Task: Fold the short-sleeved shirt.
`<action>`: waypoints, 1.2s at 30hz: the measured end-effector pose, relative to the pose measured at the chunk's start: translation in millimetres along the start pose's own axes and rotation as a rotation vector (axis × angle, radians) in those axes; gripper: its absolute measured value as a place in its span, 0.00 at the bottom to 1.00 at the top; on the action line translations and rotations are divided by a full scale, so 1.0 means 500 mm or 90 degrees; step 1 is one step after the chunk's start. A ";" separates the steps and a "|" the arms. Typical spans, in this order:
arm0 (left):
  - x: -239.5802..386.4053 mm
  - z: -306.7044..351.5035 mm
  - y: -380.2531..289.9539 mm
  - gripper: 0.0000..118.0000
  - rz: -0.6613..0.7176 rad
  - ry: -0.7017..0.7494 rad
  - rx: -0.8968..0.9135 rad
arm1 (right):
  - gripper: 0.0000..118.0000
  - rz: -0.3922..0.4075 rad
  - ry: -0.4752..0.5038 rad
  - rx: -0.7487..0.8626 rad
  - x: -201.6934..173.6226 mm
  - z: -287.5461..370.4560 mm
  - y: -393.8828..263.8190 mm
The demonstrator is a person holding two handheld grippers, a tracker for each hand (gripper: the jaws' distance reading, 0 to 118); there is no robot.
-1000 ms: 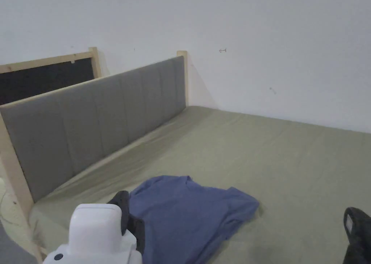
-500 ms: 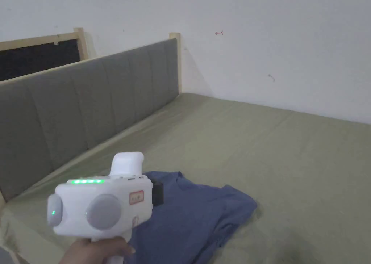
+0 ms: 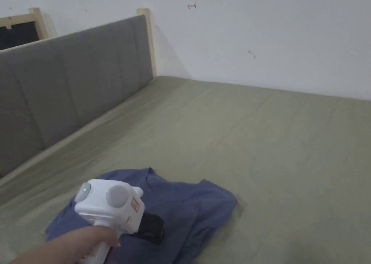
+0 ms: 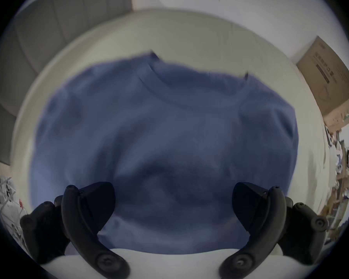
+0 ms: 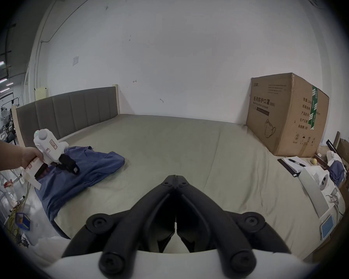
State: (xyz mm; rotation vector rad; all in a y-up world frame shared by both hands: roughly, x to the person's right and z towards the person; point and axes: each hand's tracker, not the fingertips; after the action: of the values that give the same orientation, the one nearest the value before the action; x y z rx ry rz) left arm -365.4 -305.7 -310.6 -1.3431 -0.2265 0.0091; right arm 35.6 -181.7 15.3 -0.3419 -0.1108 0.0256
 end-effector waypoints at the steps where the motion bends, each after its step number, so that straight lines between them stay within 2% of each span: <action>1: -0.008 -0.018 -0.006 1.00 -0.009 0.042 0.015 | 0.00 0.000 0.004 0.016 0.001 0.002 -0.001; 2: 0.000 -0.011 -0.012 1.00 -0.032 0.037 0.071 | 0.00 0.003 0.003 0.028 0.004 0.004 -0.001; 5: 0.004 -0.012 -0.021 1.00 -0.026 0.041 0.062 | 0.00 0.011 -0.008 0.044 0.003 0.005 0.003; 8: 0.012 -0.004 -0.011 1.00 -0.027 0.044 0.038 | 0.00 -0.012 0.001 0.034 0.012 0.001 0.003; 9: 0.009 -0.001 -0.006 0.97 -0.023 0.046 0.030 | 0.00 -0.021 0.005 0.026 0.015 -0.001 0.002; 11: 0.018 0.025 -0.016 0.79 -0.030 0.057 0.058 | 0.00 -0.027 0.005 0.016 0.020 0.001 0.002; 12: 0.025 0.041 -0.021 0.73 -0.045 0.060 0.087 | 0.00 -0.030 0.004 0.017 0.023 0.006 0.003; 13: 0.024 0.053 -0.028 0.73 -0.051 0.061 0.110 | 0.00 -0.033 0.002 0.019 0.026 0.012 0.004; 15: 0.021 0.082 -0.040 0.11 -0.034 0.053 0.127 | 0.00 -0.041 -0.001 0.028 0.036 0.027 0.005; 16: 0.012 0.097 -0.047 0.00 -0.017 0.056 0.127 | 0.00 -0.044 -0.001 0.031 0.038 0.034 0.008; 18: -0.009 0.133 -0.059 0.00 0.027 -0.004 0.140 | 0.00 -0.048 0.000 0.034 0.044 0.048 0.017; 20: -0.019 0.199 -0.068 0.00 0.055 -0.014 0.189 | 0.00 -0.049 0.005 0.039 0.051 0.066 0.031; 22: -0.023 0.283 -0.072 0.00 0.048 -0.034 0.238 | 0.00 -0.049 0.006 0.051 0.057 0.087 0.046; 28: 0.053 0.609 -0.088 0.00 -0.065 -0.068 0.427 | 0.00 -0.068 0.011 0.105 0.083 0.152 0.086; 33: 0.257 0.861 -0.108 0.00 -0.193 -0.125 0.560 | 0.00 -0.090 0.001 0.137 0.113 0.196 0.102; 36: 0.384 0.945 -0.124 0.00 -0.258 -0.213 0.617 | 0.00 -0.119 -0.013 0.151 0.136 0.224 0.104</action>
State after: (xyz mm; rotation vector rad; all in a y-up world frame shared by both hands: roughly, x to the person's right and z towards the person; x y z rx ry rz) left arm -264.6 161.6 -122.8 -0.3078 -0.6763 0.0018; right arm 90.1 -92.6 109.8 -0.0928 -0.1577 -0.1413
